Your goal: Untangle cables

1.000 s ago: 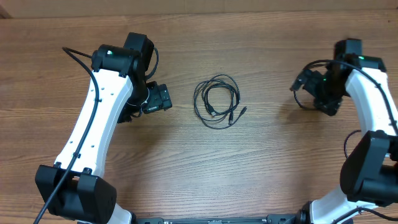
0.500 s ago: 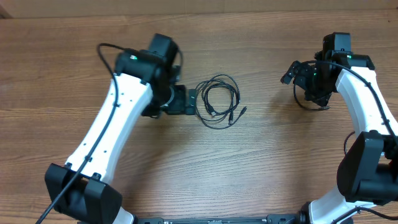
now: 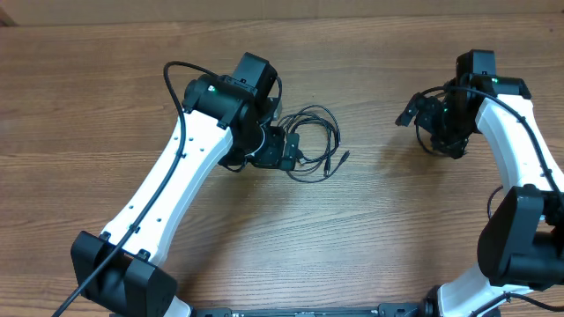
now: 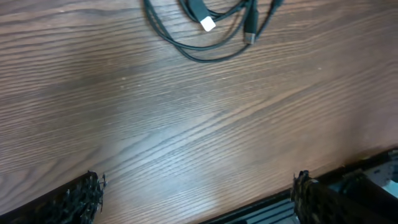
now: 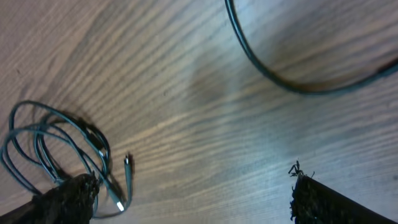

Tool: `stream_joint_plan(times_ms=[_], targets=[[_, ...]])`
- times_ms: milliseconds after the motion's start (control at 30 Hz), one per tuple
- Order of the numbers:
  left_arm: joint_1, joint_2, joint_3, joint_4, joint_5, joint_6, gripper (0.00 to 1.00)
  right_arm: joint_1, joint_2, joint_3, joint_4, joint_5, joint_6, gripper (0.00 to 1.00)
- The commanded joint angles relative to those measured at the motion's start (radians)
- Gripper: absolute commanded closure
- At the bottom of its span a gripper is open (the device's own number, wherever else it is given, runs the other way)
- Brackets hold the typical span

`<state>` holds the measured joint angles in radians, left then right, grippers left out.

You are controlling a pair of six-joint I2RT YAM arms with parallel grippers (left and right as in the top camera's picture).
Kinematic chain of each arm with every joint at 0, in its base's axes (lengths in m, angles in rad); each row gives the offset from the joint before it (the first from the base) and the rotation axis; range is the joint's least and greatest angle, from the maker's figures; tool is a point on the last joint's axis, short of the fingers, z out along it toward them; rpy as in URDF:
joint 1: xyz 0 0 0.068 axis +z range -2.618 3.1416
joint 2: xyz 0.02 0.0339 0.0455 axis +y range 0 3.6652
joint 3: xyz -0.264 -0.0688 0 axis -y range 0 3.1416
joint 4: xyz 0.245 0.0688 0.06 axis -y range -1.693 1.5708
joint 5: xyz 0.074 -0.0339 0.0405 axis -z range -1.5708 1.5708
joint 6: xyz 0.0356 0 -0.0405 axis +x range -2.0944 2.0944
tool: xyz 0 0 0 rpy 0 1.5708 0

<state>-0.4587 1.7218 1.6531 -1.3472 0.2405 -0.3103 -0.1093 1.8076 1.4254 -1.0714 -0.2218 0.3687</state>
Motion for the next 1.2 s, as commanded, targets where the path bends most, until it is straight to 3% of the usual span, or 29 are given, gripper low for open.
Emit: stream_joint_plan(times_ms=[0,267,967,1167], targets=[[-0.017,0.008,-0.011,0.021,0.039,0.019,0.00,0.003,0.002,-0.004,0.000,-0.016,-0.003,0.00],[-0.020,0.008,-0.011,0.137,0.041,0.019,0.00,0.003,0.002,-0.004,0.037,-0.019,-0.004,0.00],[-0.021,0.008,-0.013,0.202,0.038,0.056,0.00,0.002,0.002,-0.004,0.085,-0.018,0.053,0.00],[-0.021,0.008,-0.013,0.219,0.038,0.048,0.00,0.002,0.002,-0.004,0.087,0.106,0.046,0.00]])
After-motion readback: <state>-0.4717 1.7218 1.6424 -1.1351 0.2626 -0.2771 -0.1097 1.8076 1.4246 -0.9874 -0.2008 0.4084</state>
